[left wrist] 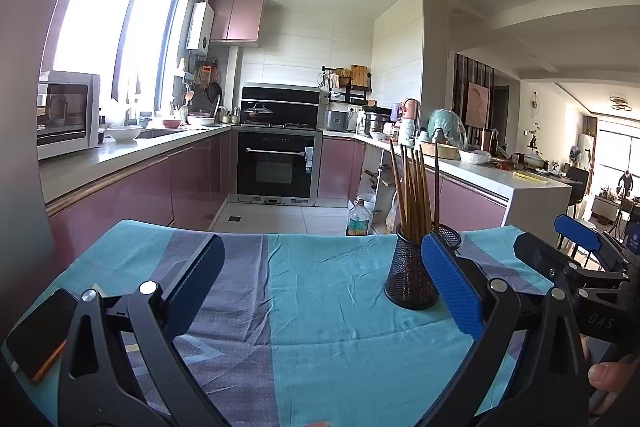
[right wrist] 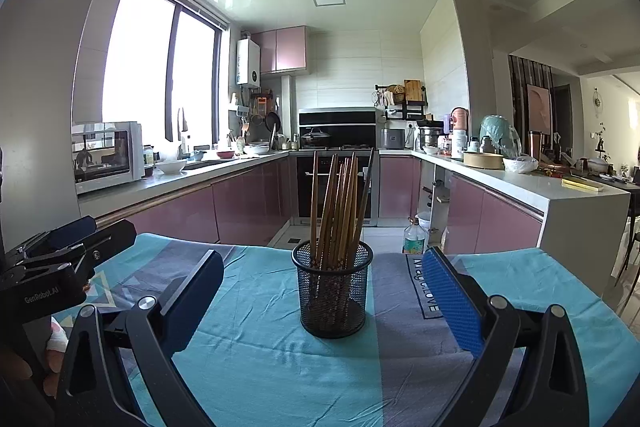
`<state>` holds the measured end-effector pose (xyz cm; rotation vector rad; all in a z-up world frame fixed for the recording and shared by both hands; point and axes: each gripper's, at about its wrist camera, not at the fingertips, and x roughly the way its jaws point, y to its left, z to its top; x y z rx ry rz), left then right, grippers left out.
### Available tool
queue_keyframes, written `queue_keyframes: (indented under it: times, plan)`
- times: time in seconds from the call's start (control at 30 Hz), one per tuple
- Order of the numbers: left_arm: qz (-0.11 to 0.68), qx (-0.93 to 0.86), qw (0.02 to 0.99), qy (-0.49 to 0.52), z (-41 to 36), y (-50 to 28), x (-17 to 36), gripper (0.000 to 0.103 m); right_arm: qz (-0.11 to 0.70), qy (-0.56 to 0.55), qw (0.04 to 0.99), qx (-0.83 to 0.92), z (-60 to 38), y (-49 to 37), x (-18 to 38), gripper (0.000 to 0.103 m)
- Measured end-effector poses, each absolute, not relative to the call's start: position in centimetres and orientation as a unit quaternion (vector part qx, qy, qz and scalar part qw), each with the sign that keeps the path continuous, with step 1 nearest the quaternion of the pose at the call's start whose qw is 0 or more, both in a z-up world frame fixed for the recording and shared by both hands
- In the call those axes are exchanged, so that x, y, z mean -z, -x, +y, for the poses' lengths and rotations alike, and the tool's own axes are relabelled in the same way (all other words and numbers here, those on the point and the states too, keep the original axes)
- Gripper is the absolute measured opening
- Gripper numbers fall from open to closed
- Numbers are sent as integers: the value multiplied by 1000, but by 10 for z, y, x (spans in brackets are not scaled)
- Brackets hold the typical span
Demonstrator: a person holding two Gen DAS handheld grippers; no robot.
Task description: Organize utensils
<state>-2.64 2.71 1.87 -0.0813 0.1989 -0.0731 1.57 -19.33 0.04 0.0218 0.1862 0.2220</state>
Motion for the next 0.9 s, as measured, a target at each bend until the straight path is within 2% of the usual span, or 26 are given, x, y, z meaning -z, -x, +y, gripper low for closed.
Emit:
queue_keyframes:
  times: [0.9]
  plan:
    - [100,39,993,39,25,31,-17,97,91,-14,990,-107,-197,-10,-2,96]
